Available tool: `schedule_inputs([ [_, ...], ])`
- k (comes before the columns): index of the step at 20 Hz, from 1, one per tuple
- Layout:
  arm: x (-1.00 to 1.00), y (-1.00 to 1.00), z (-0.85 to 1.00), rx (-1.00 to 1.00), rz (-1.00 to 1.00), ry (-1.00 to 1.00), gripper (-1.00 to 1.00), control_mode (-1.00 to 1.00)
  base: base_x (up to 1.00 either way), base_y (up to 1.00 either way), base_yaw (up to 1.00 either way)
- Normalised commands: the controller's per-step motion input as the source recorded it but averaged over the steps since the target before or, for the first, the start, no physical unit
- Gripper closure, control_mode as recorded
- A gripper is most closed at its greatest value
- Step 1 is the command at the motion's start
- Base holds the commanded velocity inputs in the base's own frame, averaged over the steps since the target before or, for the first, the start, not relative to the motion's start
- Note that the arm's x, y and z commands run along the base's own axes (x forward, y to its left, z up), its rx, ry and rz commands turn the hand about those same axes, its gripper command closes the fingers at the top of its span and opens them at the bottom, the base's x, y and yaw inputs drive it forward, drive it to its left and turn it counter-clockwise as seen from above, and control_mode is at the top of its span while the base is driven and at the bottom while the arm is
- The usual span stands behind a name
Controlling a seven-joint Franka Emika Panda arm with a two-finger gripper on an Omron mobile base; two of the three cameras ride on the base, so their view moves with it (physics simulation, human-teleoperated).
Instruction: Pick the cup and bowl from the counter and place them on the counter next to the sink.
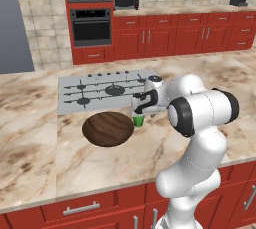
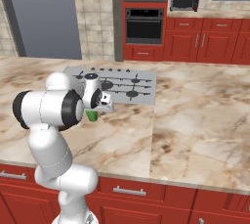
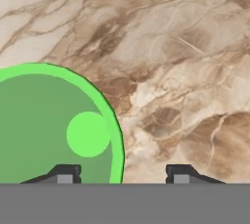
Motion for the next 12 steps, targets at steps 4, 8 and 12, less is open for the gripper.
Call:
schedule_inputs([
  [4,0.0,0.0,0.0,0.0,0.0,0.0,1.0,-1.0,0.0,0.0,0.0],
  [8,0.0,-0.02,0.0,0.0,0.0,0.0,1.0,-1.0,0.0,0.0,0.0],
  [12,-0.15,-0.16,0.18,0.01,0.0,0.0,1.0,-1.0,0.0,0.0,0.0],
])
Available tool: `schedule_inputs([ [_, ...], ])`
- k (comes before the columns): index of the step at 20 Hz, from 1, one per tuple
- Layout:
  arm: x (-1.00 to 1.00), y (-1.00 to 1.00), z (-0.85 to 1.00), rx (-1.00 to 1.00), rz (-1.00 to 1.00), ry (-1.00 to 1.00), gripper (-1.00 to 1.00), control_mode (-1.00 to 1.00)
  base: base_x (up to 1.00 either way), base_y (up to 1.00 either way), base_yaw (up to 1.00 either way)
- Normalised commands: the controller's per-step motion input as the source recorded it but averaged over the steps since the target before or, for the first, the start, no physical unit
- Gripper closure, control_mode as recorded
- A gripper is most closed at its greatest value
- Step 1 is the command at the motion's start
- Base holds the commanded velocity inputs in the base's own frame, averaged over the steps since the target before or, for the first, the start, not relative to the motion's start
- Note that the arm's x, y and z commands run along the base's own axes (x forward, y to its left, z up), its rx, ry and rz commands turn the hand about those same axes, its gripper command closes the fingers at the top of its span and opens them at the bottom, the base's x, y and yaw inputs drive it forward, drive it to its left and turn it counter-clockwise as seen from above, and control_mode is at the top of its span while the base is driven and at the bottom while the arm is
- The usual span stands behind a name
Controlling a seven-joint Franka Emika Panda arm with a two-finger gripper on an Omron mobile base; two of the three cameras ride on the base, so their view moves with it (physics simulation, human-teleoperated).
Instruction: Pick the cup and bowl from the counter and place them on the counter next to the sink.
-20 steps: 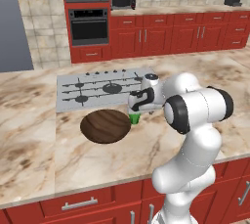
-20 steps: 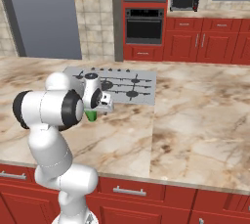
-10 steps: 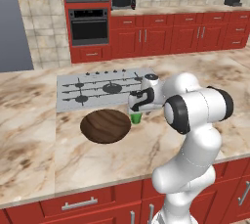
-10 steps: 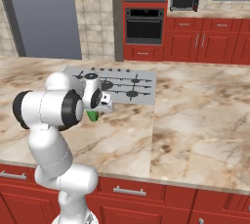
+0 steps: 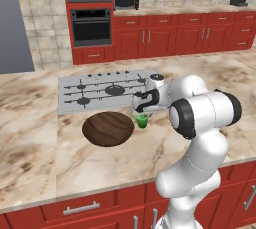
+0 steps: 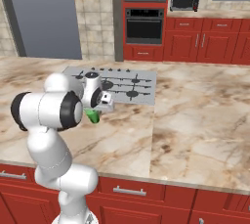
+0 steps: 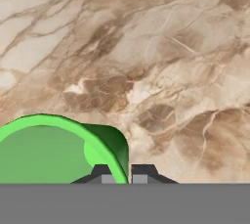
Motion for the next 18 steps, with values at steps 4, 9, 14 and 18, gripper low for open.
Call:
schedule_inputs([
  [4,-0.43,-0.28,0.34,0.06,0.0,0.0,1.0,-1.0,0.0,0.0,0.0],
  [9,-0.64,-0.18,0.34,0.06,0.0,0.0,1.0,-1.0,0.0,0.0,0.0],
  [14,-0.52,-0.04,0.33,0.03,-0.03,0.04,1.0,-1.0,0.0,0.0,0.0],
  [18,-0.49,-0.01,0.5,0.0,-0.04,0.09,1.0,-1.0,0.0,0.0,0.0],
])
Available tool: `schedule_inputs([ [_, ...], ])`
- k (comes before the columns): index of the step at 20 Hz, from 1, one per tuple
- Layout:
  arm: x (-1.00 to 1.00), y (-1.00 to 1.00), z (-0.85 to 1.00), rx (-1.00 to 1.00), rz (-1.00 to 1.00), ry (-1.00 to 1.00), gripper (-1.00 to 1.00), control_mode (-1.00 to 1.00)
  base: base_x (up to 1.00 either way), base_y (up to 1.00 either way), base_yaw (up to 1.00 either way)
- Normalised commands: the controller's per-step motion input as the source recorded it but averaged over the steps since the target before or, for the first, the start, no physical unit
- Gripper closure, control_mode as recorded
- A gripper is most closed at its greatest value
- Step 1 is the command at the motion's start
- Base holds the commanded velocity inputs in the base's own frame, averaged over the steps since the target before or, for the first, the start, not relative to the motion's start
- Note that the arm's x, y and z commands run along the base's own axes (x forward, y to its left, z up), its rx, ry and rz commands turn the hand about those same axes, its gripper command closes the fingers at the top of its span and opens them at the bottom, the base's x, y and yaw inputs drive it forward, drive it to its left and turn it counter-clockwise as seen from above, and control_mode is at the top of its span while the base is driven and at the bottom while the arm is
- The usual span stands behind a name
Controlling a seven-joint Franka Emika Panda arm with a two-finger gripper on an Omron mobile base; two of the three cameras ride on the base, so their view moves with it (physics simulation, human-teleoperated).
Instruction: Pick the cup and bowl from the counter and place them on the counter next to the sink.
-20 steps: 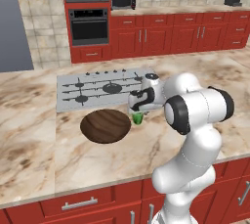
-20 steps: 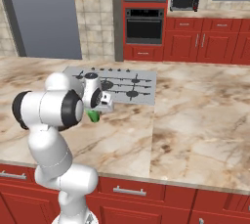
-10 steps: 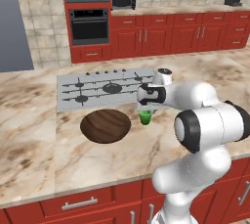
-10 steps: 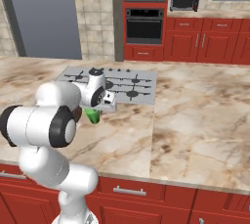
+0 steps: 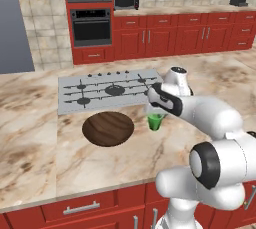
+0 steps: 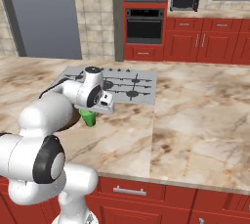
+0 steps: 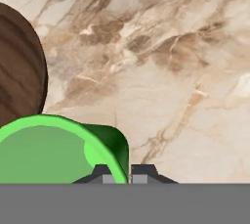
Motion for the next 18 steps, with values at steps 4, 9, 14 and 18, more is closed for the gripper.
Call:
schedule_inputs([
  [4,-0.33,-0.02,0.54,0.0,-0.05,0.18,1.0,-1.0,0.0,0.0,0.0],
  [9,-0.44,-0.02,0.1,0.0,-0.07,0.05,1.0,-1.0,0.0,0.0,0.0],
  [14,-0.66,0.0,0.0,0.0,-0.05,0.0,1.0,-1.0,0.0,0.0,0.0],
  [18,-0.81,-0.01,0.03,0.0,-0.01,0.0,1.0,-1.0,0.0,0.0,0.0],
])
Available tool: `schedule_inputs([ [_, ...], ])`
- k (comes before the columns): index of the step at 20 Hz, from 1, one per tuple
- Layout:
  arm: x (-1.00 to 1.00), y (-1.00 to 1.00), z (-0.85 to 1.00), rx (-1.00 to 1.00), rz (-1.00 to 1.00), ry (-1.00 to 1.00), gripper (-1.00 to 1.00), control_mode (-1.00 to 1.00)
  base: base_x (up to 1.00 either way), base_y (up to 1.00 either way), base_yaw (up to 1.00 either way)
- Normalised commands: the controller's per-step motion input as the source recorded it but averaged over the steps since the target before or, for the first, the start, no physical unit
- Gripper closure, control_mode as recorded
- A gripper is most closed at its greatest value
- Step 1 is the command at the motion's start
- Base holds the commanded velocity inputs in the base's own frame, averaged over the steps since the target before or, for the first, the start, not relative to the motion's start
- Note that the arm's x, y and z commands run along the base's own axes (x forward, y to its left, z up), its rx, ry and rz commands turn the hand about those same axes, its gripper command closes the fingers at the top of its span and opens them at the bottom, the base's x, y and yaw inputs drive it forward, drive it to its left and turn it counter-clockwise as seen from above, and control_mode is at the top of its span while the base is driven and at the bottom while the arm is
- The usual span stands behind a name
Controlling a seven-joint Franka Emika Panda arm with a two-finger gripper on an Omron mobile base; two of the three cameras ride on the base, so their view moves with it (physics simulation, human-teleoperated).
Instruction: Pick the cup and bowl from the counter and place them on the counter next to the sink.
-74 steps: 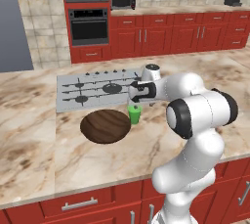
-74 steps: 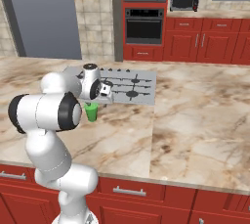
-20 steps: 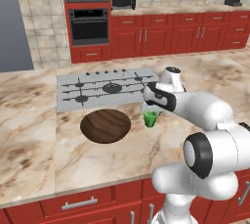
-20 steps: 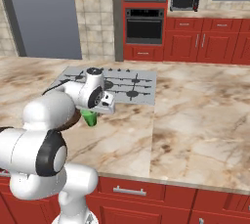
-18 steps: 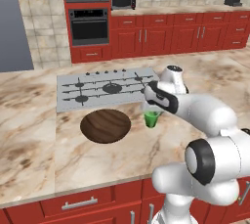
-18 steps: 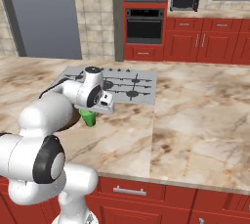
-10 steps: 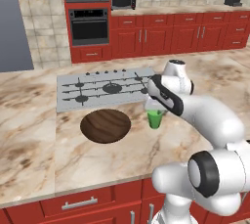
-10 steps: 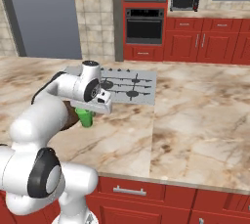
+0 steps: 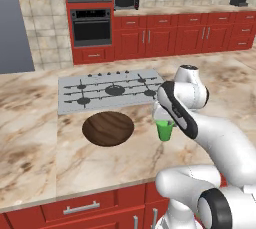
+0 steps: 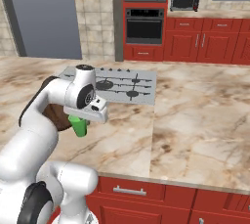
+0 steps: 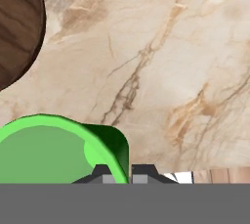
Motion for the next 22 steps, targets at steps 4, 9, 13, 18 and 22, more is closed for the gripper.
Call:
schedule_inputs([
  [4,-0.44,0.0,0.05,0.0,0.0,0.0,1.0,-1.0,0.0,0.0,0.0],
  [9,-0.02,0.0,0.0,0.0,0.0,0.0,1.0,-1.0,0.0,0.0,0.0],
  [13,0.0,0.0,0.0,0.0,0.0,0.0,1.0,-1.0,0.0,0.0,0.0],
  [18,0.0,0.0,0.0,0.0,0.0,0.0,1.0,-1.0,0.0,0.0,0.0],
  [22,0.0,0.0,0.0,0.0,0.0,0.0,1.0,-1.0,0.0,0.0,0.0],
])
